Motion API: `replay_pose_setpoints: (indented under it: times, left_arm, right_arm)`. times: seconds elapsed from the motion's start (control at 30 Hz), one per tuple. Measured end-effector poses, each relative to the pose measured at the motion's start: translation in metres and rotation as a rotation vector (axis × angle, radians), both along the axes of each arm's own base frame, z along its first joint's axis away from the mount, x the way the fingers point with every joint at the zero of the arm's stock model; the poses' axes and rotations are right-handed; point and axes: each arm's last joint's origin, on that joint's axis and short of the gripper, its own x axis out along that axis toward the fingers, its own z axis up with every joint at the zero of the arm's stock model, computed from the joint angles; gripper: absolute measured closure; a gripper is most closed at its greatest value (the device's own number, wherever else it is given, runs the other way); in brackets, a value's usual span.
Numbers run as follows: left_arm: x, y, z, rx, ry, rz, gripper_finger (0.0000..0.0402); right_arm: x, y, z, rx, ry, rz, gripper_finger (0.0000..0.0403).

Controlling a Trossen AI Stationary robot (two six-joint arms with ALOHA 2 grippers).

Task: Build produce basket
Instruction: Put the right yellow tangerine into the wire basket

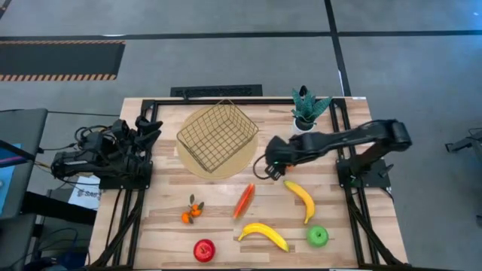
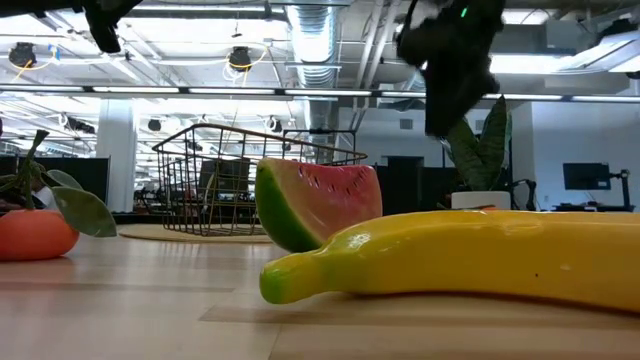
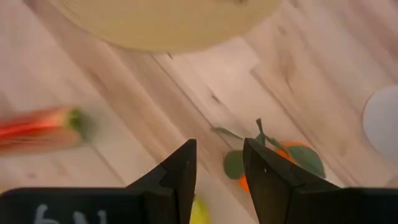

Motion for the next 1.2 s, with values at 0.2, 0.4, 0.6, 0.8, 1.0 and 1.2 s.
replay_pose_setpoints:
  times: [0.2,0.4,0.6,0.8,1.0,1.2]
  left_arm:
    - [0.000,0.000,0.000,0.001,0.000,-0.003,0.0205]
    - [0.000,0.000,0.000,0.001,0.000,-0.004,0.0205]
    - [0.000,0.000,0.000,-0.005,-0.002,-0.007,0.0205]
    - [0.000,0.000,0.000,-0.018,-0.006,-0.016,0.0205]
    - [0.000,0.000,0.000,-0.023,-0.007,-0.019,0.0205]
    - [0.000,0.000,0.000,-0.024,-0.007,-0.021,0.0205]
  right_arm:
    - [0.017,-0.012,-0.037,0.037,0.138,-0.012,0.0249]
    - [0.024,-0.025,-0.066,0.043,0.267,0.003,0.0239]
    - [0.024,-0.036,-0.075,0.045,0.339,0.000,0.0241]
    - [0.029,-0.042,-0.051,0.041,0.319,0.015,0.0241]
    - [0.037,-0.046,-0.034,0.033,0.293,0.025,0.0205]
    - [0.034,-0.055,-0.035,0.039,0.309,-0.004,0.0160]
